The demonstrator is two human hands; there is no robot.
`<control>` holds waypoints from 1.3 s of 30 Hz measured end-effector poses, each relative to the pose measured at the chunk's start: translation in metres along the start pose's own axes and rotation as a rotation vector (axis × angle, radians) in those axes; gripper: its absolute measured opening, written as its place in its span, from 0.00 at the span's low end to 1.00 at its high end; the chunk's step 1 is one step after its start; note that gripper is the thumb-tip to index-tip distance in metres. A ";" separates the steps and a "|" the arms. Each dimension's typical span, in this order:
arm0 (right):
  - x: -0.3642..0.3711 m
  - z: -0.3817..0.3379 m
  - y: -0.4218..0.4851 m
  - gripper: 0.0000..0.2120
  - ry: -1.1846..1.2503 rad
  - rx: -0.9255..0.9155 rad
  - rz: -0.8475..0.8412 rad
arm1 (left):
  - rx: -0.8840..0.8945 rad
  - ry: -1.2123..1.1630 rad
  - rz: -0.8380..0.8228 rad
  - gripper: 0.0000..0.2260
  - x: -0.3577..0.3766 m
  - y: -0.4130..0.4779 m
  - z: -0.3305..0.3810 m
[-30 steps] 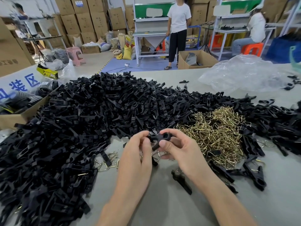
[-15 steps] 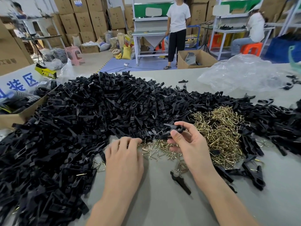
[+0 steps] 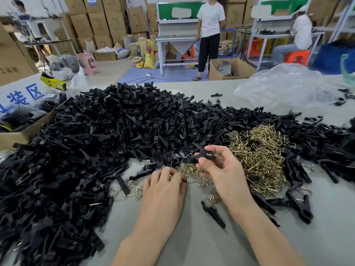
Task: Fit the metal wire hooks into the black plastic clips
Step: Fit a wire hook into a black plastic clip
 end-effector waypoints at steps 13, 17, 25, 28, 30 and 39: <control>0.000 -0.001 -0.001 0.12 -0.042 -0.020 -0.014 | -0.048 -0.030 -0.130 0.13 0.007 0.009 -0.009; 0.001 0.000 -0.001 0.12 -0.049 -0.025 -0.016 | -0.132 -0.166 -0.080 0.05 -0.001 0.008 -0.023; 0.005 0.000 -0.001 0.12 -0.025 -0.009 -0.081 | -0.289 -0.851 0.130 0.06 -0.028 0.008 -0.028; 0.017 -0.004 -0.004 0.16 -0.059 -0.026 -0.190 | -0.393 -1.087 0.106 0.05 -0.028 0.009 -0.033; 0.023 -0.006 -0.007 0.18 -0.092 -0.048 -0.239 | -0.408 -1.156 0.070 0.06 -0.026 0.008 -0.031; 0.029 -0.010 -0.012 0.19 -0.161 -0.078 -0.331 | -0.418 -1.163 0.000 0.09 -0.021 0.006 -0.024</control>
Point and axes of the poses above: each hand's wrist, its own y-axis towards the middle knuckle, its own x-axis out of the palm, z = x × y, the point moved 7 cm from there along y, towards the middle knuckle, and after that the axes turned 3 degrees about -x, right-handed, at the moved point
